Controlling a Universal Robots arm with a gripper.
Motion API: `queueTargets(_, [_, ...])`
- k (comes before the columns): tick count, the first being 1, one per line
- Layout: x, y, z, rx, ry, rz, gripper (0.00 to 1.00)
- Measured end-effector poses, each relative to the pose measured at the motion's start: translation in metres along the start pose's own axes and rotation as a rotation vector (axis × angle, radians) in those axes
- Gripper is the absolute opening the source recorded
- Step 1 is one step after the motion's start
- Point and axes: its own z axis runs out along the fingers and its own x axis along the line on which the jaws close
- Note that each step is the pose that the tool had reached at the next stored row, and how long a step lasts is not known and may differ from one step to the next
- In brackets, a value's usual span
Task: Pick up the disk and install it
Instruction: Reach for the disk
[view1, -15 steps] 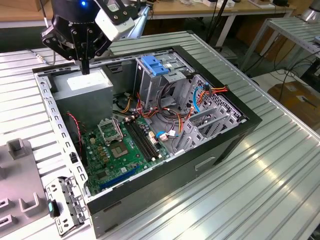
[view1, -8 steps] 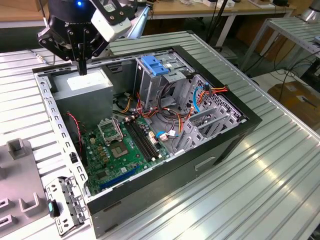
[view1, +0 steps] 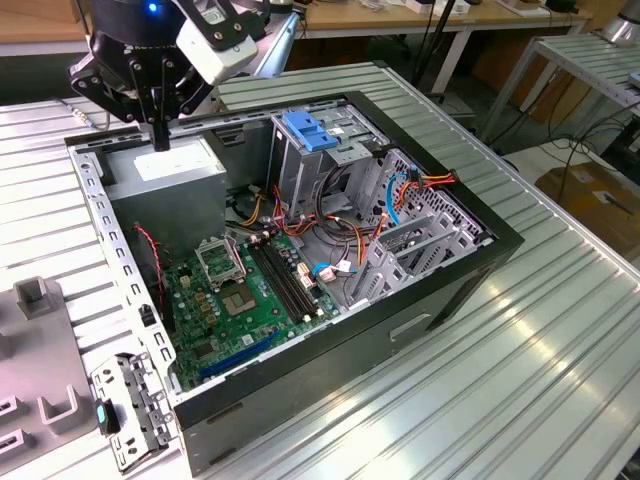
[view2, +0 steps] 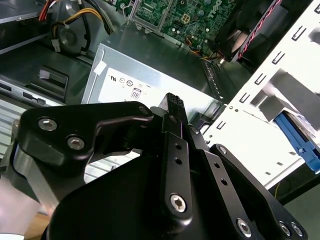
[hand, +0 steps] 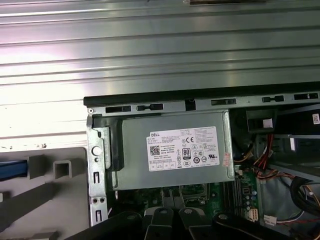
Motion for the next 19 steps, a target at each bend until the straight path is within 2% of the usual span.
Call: queueTargets(19, [0.0102,-0.0008,-0.0001,0.0,0.0002,0.0,0.11])
